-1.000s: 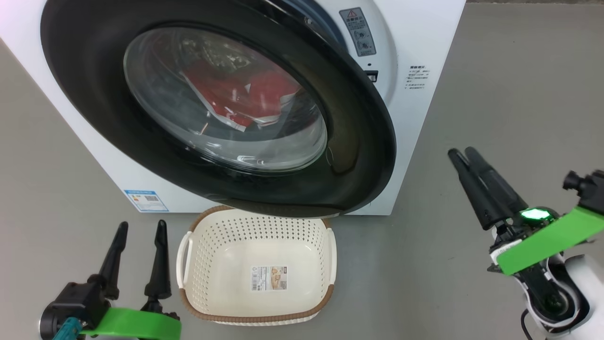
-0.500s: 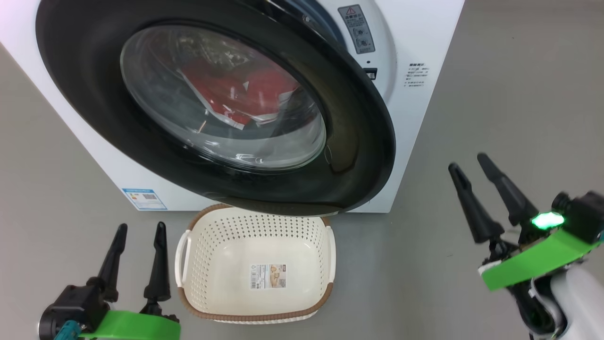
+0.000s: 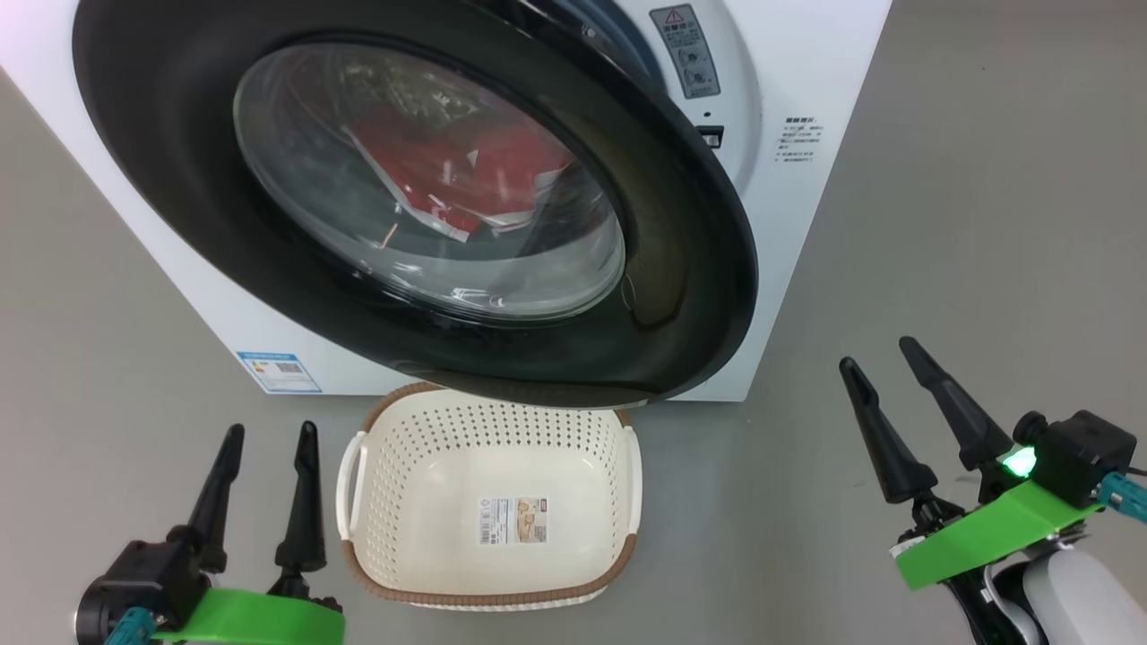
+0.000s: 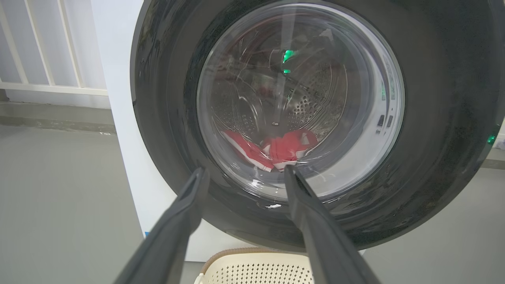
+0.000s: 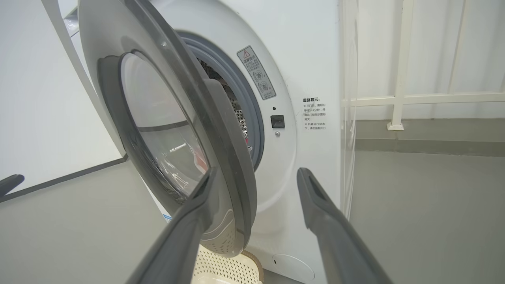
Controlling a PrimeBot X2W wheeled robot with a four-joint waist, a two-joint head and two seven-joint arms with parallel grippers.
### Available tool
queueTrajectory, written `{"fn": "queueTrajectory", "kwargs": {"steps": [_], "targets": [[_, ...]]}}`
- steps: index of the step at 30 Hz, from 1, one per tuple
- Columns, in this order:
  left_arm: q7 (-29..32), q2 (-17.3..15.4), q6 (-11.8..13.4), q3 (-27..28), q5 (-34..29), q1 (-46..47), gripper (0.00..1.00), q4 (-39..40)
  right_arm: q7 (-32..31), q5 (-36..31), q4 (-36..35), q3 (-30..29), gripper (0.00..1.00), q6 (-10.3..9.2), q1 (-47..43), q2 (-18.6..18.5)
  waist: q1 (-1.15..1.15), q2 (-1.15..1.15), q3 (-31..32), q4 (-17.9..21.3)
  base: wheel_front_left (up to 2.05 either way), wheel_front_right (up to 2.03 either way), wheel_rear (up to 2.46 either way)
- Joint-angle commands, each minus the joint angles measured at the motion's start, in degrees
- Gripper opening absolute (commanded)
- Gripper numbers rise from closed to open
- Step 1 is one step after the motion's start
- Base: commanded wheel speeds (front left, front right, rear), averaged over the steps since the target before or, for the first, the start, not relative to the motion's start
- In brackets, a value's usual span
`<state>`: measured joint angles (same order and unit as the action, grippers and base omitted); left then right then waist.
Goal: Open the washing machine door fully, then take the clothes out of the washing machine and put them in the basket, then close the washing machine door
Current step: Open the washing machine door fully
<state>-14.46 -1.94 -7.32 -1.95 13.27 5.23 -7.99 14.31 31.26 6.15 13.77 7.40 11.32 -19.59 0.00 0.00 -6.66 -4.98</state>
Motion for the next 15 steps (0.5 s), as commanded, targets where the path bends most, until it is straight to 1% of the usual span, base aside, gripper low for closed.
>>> {"fn": "queueTrajectory", "kwargs": {"steps": [1,15], "targets": [[-0.5,-1.0,-0.2,1.7,0.0,1.2,1.00,1.3,0.7,-0.5,-1.3,0.5,1.00,0.09,-1.2,-0.2,0.00,0.00,0.1,0.0,0.00,0.00,0.00],[-0.5,-1.3,-0.2,1.5,0.0,1.2,1.00,0.9,0.7,-1.0,-0.8,0.6,1.00,0.09,-1.5,0.0,0.00,0.00,0.7,0.0,0.00,0.00,0.00]]}}
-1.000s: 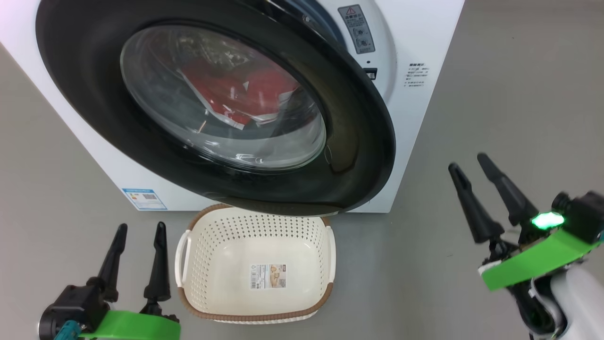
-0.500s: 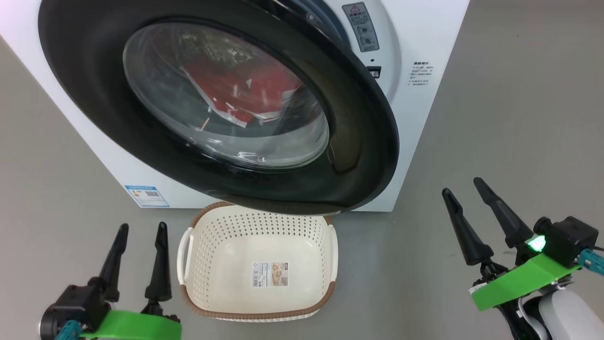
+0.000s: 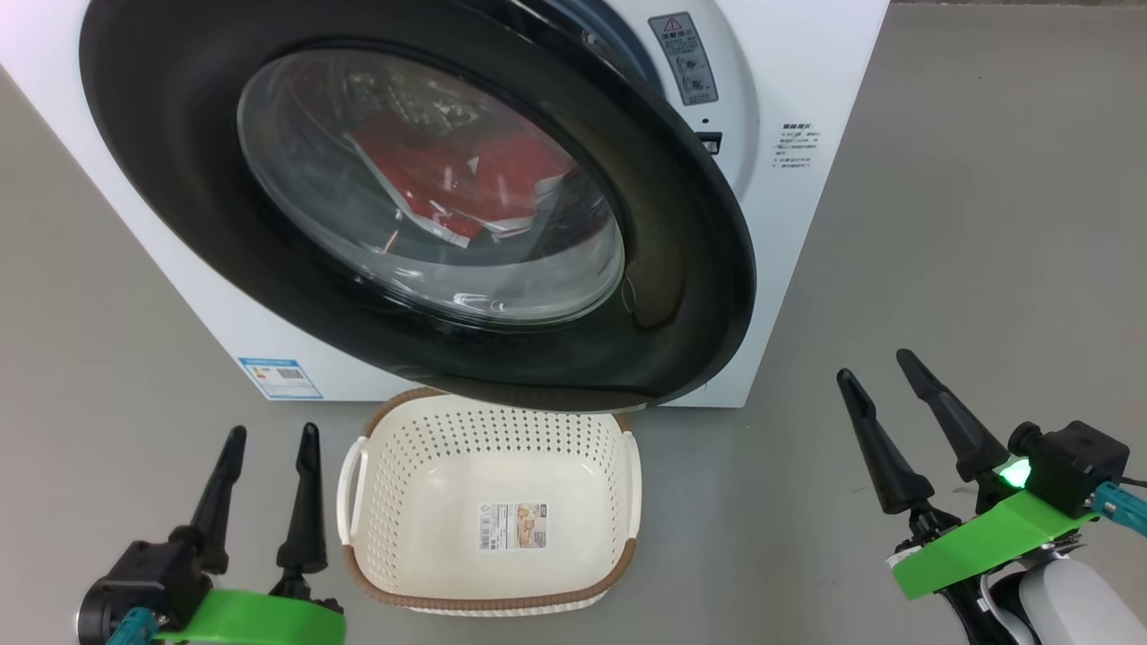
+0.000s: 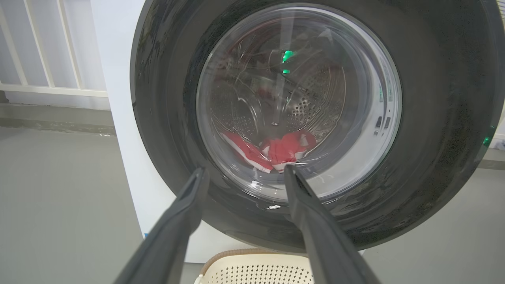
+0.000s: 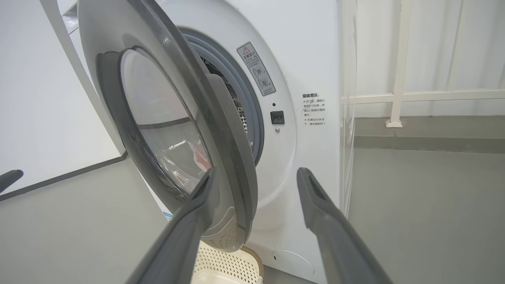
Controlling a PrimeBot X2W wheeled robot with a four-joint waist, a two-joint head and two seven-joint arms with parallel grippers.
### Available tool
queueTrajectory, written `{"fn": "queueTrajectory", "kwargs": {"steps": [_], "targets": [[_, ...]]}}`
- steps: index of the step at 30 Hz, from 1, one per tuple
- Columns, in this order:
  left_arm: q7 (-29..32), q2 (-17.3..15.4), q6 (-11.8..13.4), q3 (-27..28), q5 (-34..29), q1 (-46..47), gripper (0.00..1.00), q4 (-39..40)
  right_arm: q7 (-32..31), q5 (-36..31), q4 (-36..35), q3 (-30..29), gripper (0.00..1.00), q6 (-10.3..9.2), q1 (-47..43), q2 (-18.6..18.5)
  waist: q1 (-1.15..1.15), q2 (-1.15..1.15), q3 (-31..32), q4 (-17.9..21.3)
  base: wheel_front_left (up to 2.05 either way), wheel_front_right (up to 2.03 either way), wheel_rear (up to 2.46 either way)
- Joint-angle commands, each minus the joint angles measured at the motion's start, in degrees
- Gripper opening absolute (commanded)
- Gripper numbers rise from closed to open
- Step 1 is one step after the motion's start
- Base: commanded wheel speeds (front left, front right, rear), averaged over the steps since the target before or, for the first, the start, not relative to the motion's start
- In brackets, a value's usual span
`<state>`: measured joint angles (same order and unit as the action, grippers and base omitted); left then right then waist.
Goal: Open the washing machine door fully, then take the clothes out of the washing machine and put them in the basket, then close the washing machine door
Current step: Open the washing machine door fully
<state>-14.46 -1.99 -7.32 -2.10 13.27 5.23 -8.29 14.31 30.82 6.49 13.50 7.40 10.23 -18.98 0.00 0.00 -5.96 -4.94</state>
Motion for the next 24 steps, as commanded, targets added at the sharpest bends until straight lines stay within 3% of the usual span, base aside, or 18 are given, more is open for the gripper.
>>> {"fn": "queueTrajectory", "kwargs": {"steps": [1,10,12,14,15,16,17,18,24], "targets": [[-0.5,-1.2,-0.2,1.6,0.0,1.2,1.00,1.1,0.7,-0.4,-1.1,1.1,1.00,0.09,-0.4,-0.7,0.00,0.00,0.0,0.0,0.00,0.00,0.00],[-0.5,-1.2,-0.2,1.7,0.0,1.2,1.00,1.0,0.7,-0.3,-0.8,1.6,1.00,0.09,0.0,-1.0,0.00,0.00,0.2,-0.1,0.00,0.00,0.00],[-0.5,-1.2,-0.2,1.8,0.0,1.2,1.00,1.1,0.7,-0.3,-0.8,1.6,0.76,0.09,0.1,-1.1,0.00,0.00,0.2,-0.1,0.00,0.00,0.00],[-0.5,-1.2,-0.2,1.9,-0.1,1.3,1.00,1.1,0.7,-0.1,-0.9,1.6,0.43,0.09,0.5,-1.3,0.00,0.00,0.0,-0.1,0.00,0.00,0.00],[-0.5,-1.2,-0.2,1.9,-0.1,1.3,1.00,1.2,0.7,0.0,-0.9,1.7,0.35,0.09,0.7,-1.4,0.00,0.00,0.0,-0.1,0.00,0.00,0.00],[-0.5,-1.2,-0.2,1.9,-0.1,1.3,1.00,1.2,0.7,0.0,-0.9,1.7,0.35,0.09,0.7,-1.4,0.00,0.00,0.0,-0.1,0.00,0.00,0.00],[-0.5,-1.2,-0.2,2.0,-0.1,1.3,1.00,1.2,0.7,0.1,-0.9,1.8,0.21,0.09,0.9,-1.6,0.00,0.00,-0.1,-0.1,0.00,0.00,0.00],[-0.5,-1.2,-0.2,2.0,-0.1,1.4,1.00,1.2,0.7,0.4,-0.8,1.9,0.00,0.09,1.2,-1.8,0.00,0.00,-0.2,-0.1,0.00,0.00,0.00],[-0.5,-1.2,-0.2,2.1,-0.1,1.6,1.00,1.4,0.7,4.0,-1.0,2.1,0.00,0.09,3.8,-2.8,0.00,0.00,-0.7,0.0,0.00,0.00,0.00]]}}
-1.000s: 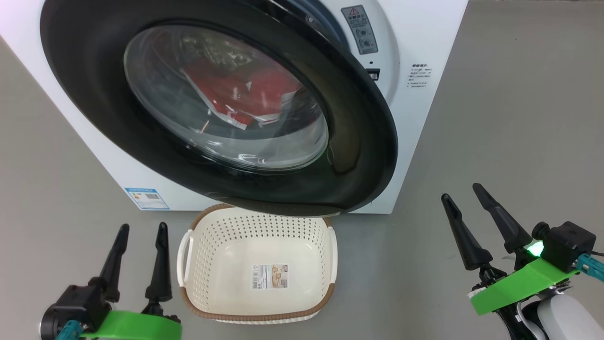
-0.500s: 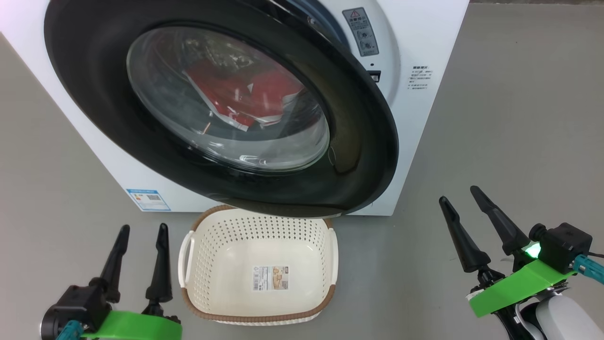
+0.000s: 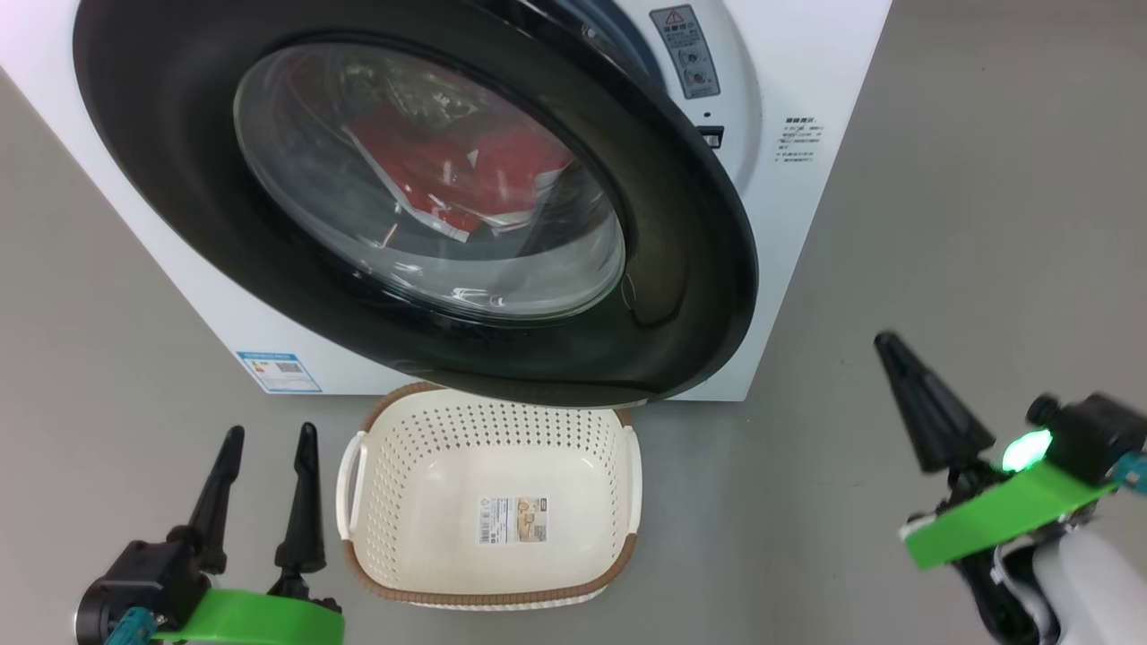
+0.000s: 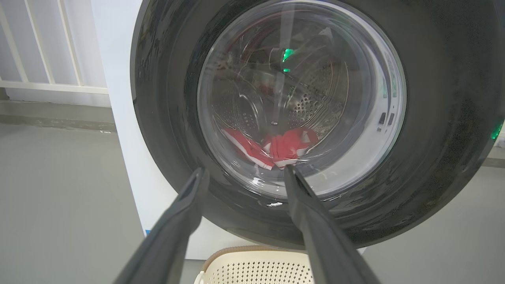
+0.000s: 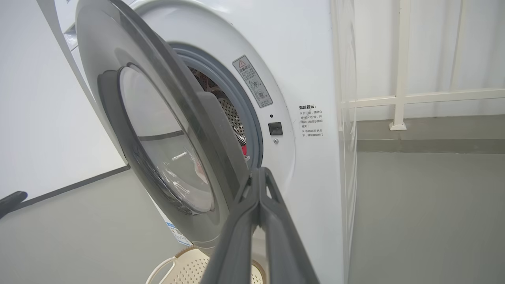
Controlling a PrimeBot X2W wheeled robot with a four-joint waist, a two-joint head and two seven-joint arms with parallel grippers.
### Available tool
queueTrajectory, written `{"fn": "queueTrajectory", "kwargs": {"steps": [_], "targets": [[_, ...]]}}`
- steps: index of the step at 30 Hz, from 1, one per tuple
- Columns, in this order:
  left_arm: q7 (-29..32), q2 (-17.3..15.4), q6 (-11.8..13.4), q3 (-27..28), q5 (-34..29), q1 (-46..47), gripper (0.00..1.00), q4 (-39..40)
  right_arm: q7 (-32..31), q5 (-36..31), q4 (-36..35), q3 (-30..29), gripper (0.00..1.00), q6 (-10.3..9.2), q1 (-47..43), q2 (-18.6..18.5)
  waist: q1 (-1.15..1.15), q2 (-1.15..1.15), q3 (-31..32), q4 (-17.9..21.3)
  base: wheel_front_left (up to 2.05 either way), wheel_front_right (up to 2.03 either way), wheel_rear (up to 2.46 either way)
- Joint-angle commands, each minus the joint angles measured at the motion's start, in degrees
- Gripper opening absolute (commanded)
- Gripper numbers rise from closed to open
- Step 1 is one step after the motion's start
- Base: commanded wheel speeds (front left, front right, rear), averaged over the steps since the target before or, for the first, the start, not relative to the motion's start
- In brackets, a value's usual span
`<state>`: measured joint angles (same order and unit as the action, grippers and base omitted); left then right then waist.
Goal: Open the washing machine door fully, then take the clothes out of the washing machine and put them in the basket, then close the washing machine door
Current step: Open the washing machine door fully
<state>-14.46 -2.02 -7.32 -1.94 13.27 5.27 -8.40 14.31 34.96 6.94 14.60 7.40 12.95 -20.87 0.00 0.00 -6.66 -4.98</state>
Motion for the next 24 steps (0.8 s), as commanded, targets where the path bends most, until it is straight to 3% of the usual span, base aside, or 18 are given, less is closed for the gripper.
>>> {"fn": "queueTrajectory", "kwargs": {"steps": [1,6,10,17,24], "targets": [[-0.5,-1.2,-0.2,1.9,-0.1,1.6,1.00,1.5,0.7,1.1,-1.1,0.9,0.00,0.09,1.6,-1.0,0.00,0.00,-0.1,0.0,0.00,0.00,0.00],[-0.5,-1.2,-0.2,1.9,-0.2,1.7,1.00,1.5,0.7,7.4,0.0,1.2,0.00,0.09,5.2,-2.4,0.00,0.00,-0.4,-0.3,0.00,0.00,0.00],[-0.5,-1.3,-0.2,1.9,-0.2,1.8,1.00,1.6,0.4,16.4,3.1,3.0,0.00,0.09,7.8,-3.9,0.00,0.00,-0.6,-0.7,0.00,0.00,0.00],[-0.5,-1.3,-0.2,2.0,-0.1,1.9,1.00,1.8,-5.0,34.1,3.7,6.0,0.00,0.09,13.0,-7.2,0.00,0.00,-1.3,-1.5,0.00,0.00,0.00],[-0.5,-1.3,-0.2,2.0,-0.1,2.3,1.00,1.9,-10.9,45.8,3.2,7.0,0.00,0.09,18.2,-10.2,0.00,0.00,-2.1,-2.1,0.00,0.00,0.00]]}}
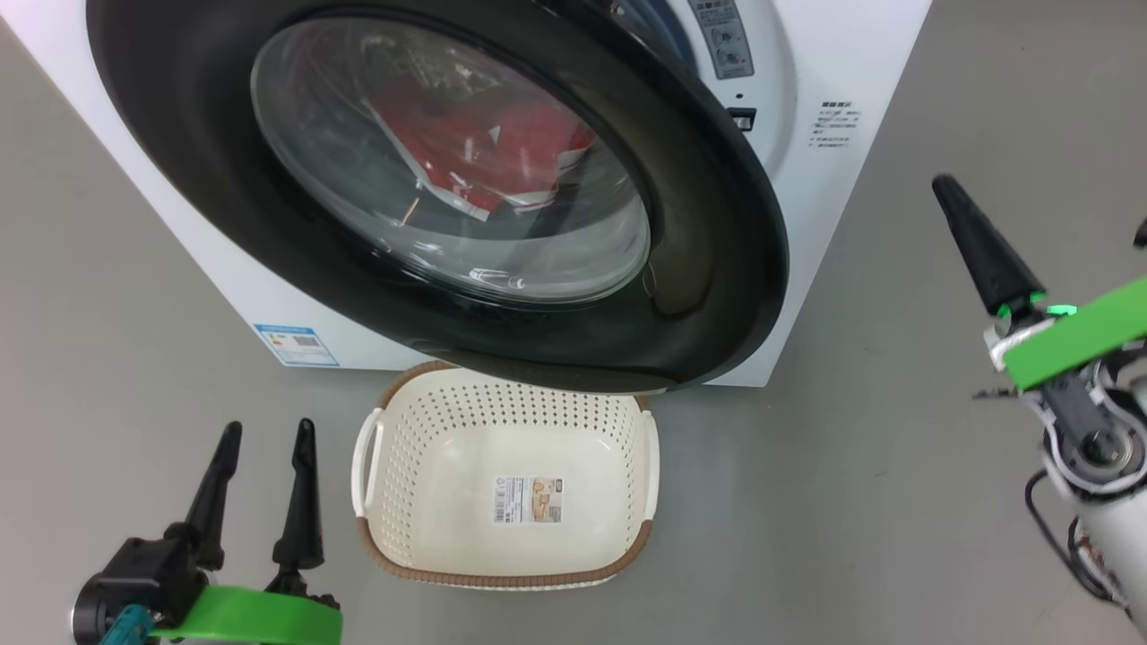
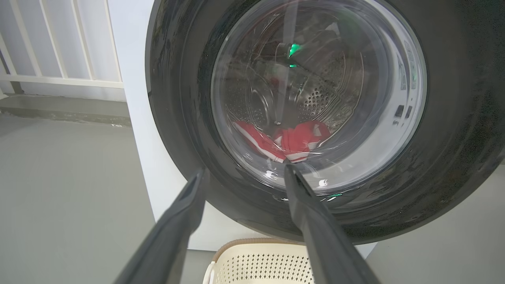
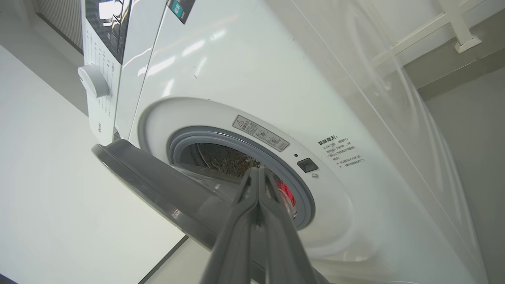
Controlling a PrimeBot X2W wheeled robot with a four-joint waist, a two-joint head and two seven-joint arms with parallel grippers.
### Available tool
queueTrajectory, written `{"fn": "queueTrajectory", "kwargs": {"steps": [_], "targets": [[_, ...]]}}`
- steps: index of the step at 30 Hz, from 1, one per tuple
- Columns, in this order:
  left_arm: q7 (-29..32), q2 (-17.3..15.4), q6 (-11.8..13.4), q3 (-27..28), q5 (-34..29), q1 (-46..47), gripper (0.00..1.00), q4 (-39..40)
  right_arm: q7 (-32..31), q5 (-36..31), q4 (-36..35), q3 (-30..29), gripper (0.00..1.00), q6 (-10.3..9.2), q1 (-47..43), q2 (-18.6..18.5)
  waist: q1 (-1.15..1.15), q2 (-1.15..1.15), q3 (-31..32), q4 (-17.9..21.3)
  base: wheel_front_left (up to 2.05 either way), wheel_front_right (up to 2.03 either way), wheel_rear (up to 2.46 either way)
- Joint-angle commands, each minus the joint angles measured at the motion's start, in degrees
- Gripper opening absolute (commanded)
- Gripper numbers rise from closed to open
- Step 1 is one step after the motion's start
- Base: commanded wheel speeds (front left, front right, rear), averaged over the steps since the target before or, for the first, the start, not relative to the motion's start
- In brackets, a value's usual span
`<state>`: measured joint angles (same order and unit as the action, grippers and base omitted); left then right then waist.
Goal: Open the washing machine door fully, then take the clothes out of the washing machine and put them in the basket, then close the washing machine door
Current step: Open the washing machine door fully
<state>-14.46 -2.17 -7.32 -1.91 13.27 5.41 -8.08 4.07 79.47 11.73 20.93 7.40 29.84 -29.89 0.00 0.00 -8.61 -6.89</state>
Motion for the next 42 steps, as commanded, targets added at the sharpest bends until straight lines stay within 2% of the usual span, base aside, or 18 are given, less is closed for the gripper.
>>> {"fn": "queueTrajectory", "kwargs": {"steps": [1,11,18,24,42], "targets": [[-0.5,-1.1,-0.2,1.9,-0.1,2.3,1.00,1.6,-1.7,2.7,-1.4,0.8,0.00,0.09,2.1,-1.4,0.00,0.00,-0.3,-0.3,0.00,0.00,0.00],[-0.5,-1.0,-0.2,1.8,0.2,3.0,1.00,1.6,-13.7,13.8,4.8,0.0,0.00,0.09,9.8,-1.9,0.00,0.00,-2.0,-2.0,0.00,0.00,0.00],[-0.5,-0.9,-0.2,1.7,0.3,3.3,1.00,1.6,-20.6,17.3,9.6,0.0,0.00,0.09,13.2,-0.8,0.00,0.00,-2.7,-3.0,0.00,0.00,0.00],[-0.5,-0.8,-0.2,1.7,0.4,3.4,1.00,1.6,-25.2,18.2,12.7,0.4,0.00,0.09,15.6,0.4,0.00,0.00,-3.0,-3.7,0.00,0.00,0.00],[-0.5,-0.7,-0.2,1.5,0.6,3.4,1.00,1.8,-31.2,16.8,14.7,1.0,0.00,0.09,17.3,3.0,0.00,0.00,-3.8,-4.9,0.00,0.00,0.00]]}}
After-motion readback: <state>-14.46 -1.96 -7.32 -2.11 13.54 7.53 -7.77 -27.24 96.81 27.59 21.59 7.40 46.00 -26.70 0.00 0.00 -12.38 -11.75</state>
